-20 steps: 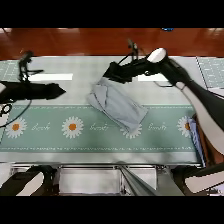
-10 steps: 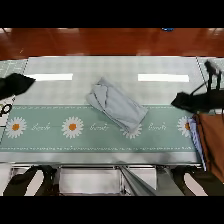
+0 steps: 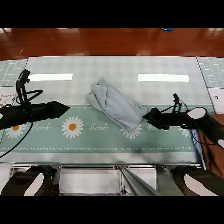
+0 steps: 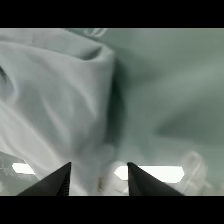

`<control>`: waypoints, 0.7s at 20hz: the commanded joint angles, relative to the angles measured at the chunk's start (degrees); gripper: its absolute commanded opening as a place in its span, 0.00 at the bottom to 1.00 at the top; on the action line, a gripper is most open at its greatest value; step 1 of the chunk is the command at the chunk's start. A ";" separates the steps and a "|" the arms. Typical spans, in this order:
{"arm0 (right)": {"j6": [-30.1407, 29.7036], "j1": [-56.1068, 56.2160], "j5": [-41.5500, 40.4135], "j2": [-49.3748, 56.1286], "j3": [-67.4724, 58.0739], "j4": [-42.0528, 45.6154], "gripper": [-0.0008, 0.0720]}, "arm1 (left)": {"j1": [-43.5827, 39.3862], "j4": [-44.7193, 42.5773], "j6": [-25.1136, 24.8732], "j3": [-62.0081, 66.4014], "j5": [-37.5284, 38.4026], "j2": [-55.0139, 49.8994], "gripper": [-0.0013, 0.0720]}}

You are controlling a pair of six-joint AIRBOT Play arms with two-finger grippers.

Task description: Fold the shirts.

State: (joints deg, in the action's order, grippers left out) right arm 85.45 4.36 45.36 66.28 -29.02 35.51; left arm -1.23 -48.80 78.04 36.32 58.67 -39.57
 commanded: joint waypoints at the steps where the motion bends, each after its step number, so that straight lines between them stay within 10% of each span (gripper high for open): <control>1: -7.78 4.96 -0.83 12.39 -5.01 -11.23 0.56 | -1.29 -0.02 0.24 -0.98 -0.96 -0.81 0.04; 3: -9.68 7.37 0.28 16.92 -9.64 -13.11 0.55 | -1.29 -0.02 0.87 -1.01 -1.25 -1.14 0.04; 6: -12.37 8.94 1.92 19.12 -16.83 -13.11 0.06 | -1.29 -0.02 0.92 -0.98 -1.29 -1.18 0.04; 14: -3.15 8.90 17.16 19.12 -53.90 1.42 0.06 | -1.29 -0.04 0.90 -1.01 -2.73 -1.20 0.04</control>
State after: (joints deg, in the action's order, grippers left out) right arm 77.03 13.10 56.03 85.14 -69.47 29.21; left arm -2.48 -48.82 78.91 35.35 56.51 -40.73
